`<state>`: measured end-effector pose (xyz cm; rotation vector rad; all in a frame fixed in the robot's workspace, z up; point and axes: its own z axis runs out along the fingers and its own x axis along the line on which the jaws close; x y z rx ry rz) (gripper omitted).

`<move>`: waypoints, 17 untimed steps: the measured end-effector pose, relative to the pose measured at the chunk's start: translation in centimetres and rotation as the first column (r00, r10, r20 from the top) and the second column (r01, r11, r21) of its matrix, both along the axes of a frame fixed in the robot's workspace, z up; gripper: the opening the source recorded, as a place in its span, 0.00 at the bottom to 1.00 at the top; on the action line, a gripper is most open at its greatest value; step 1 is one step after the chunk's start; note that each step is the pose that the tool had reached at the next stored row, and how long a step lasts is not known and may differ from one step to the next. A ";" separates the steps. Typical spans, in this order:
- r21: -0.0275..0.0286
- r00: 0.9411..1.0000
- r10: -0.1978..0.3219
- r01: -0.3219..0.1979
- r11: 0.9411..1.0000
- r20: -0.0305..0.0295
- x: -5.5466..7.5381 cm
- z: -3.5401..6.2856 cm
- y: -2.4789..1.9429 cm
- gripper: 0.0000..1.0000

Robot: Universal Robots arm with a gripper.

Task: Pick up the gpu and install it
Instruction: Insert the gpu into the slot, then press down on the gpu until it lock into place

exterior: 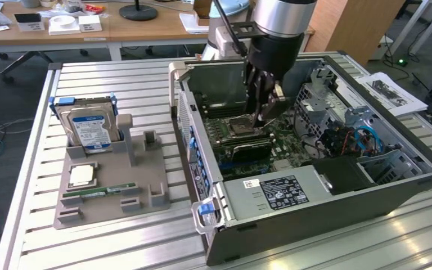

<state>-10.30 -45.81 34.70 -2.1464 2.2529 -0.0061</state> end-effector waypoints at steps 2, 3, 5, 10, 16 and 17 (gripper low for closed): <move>0.000 1.000 0.000 0.000 1.000 0.001 0.0 0.29 0.01 0.52; 0.000 1.000 0.000 0.000 1.000 0.001 0.0 0.35 0.01 0.52; 0.000 1.000 0.000 0.000 1.000 0.001 0.0 0.35 0.01 0.52; 0.000 1.000 0.000 0.000 1.000 0.001 0.0 0.36 0.01 0.52; 0.000 1.000 0.000 0.000 1.000 0.001 0.0 0.36 0.01 0.50; 0.000 1.000 0.000 0.000 1.000 0.001 0.0 0.36 0.01 0.50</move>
